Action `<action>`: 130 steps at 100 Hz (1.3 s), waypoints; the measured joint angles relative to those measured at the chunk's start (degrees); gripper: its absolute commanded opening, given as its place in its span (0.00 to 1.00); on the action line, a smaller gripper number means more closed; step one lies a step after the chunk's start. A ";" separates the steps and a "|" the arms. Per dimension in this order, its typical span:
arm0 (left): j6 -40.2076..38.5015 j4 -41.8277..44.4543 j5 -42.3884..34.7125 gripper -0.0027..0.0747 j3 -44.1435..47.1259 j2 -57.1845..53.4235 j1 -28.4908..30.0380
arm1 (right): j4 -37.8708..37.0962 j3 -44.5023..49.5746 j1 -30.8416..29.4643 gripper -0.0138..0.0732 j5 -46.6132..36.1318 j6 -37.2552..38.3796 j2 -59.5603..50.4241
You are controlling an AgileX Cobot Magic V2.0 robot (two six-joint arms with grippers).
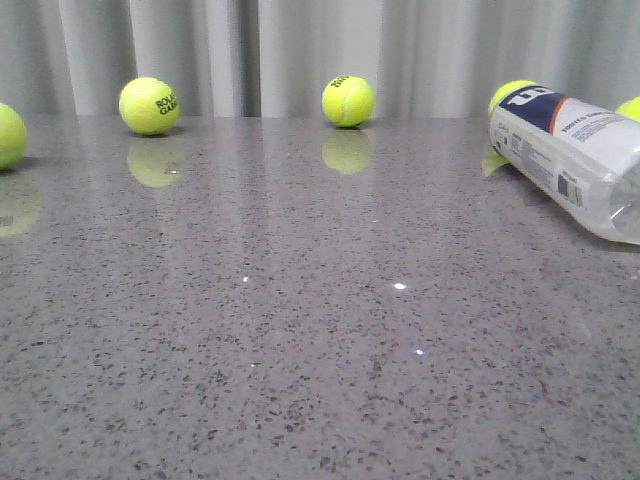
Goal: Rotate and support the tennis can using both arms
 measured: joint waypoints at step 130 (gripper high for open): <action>0.00 0.00 0.00 0.01 0.00 0.00 0.00 | 0.00 -44.72 0.00 0.08 48.26 0.00 29.26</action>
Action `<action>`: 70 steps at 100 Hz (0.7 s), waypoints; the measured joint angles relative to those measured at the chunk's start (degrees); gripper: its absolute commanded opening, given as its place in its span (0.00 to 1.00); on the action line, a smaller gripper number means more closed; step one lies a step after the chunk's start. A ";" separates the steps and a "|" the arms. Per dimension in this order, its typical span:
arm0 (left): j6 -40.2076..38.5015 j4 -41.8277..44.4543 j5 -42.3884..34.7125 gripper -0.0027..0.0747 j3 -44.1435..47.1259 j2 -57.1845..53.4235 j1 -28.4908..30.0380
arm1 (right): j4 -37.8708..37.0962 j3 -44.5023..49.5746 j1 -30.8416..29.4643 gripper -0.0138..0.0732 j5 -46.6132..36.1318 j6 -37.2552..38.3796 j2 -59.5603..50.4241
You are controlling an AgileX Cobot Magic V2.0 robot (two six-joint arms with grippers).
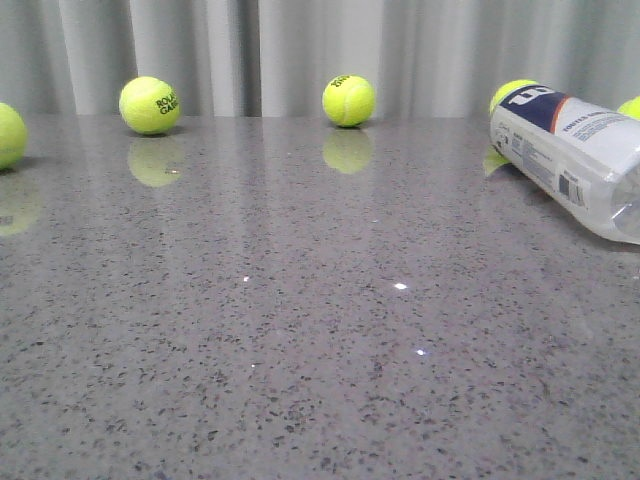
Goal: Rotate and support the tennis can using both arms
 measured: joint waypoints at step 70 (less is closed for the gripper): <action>0.00 0.00 0.00 0.01 0.00 0.00 0.00 | 0.00 -4.95 0.00 0.90 6.49 0.00 10.51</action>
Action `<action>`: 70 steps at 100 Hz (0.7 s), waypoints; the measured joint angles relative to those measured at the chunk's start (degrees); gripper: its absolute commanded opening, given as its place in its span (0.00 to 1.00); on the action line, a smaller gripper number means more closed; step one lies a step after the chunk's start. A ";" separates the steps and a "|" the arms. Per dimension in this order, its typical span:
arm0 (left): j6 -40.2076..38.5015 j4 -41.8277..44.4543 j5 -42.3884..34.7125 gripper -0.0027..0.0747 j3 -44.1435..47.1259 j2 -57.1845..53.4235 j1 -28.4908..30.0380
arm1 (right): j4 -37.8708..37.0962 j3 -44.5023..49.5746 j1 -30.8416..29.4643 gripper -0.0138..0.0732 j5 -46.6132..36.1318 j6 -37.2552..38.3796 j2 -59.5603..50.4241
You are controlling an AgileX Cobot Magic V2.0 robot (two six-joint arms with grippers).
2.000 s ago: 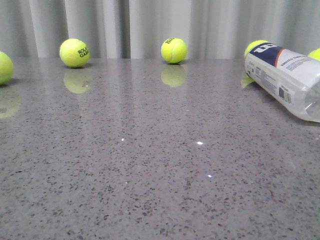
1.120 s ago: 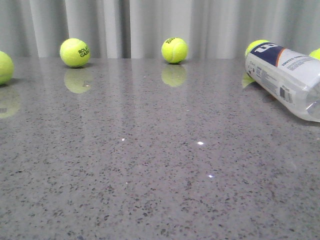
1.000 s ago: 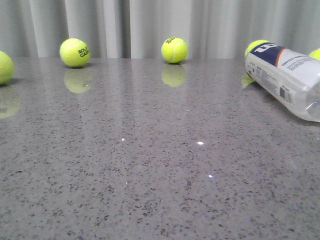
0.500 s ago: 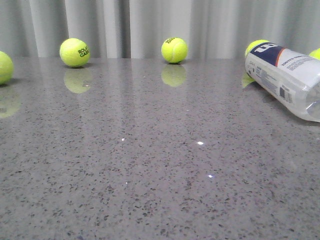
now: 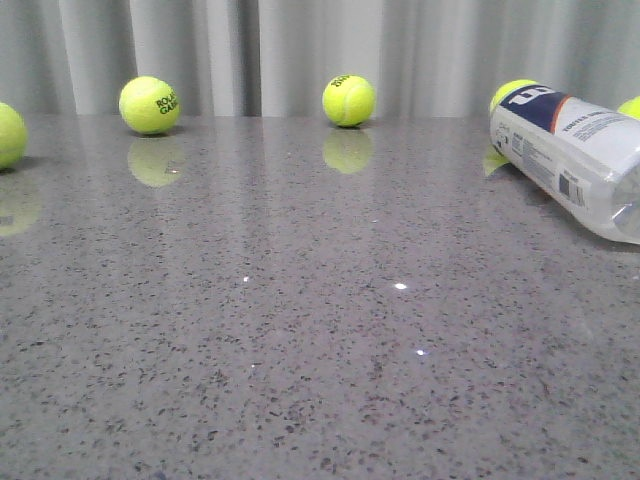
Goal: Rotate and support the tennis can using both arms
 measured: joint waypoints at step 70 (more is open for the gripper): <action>0.00 0.00 0.00 0.01 0.00 0.00 0.00 | 18.12 -12.15 0.14 0.89 -8.80 -10.70 25.83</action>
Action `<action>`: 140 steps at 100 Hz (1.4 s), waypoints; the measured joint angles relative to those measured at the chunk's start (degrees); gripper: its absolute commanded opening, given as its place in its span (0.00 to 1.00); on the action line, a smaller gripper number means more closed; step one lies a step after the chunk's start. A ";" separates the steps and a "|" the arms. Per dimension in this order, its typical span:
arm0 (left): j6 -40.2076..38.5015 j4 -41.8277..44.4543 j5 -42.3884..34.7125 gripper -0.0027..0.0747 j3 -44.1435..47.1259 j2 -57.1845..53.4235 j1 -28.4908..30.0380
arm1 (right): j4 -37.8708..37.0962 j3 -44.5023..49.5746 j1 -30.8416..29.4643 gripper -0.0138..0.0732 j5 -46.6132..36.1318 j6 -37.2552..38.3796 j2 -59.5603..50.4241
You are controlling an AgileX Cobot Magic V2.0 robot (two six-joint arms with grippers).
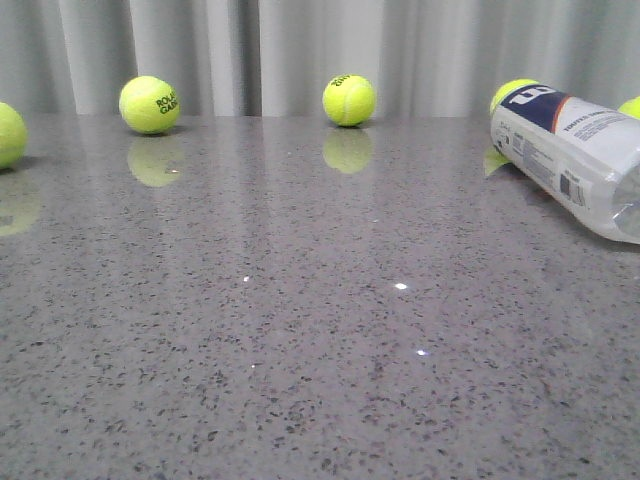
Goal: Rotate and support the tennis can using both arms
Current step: 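Grasp the lying Wilson can with the right gripper and lift it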
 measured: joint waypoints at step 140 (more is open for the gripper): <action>0.00 0.00 0.00 0.01 0.00 0.00 0.00 | 0.31 -17.80 5.38 0.35 4.78 -9.66 28.31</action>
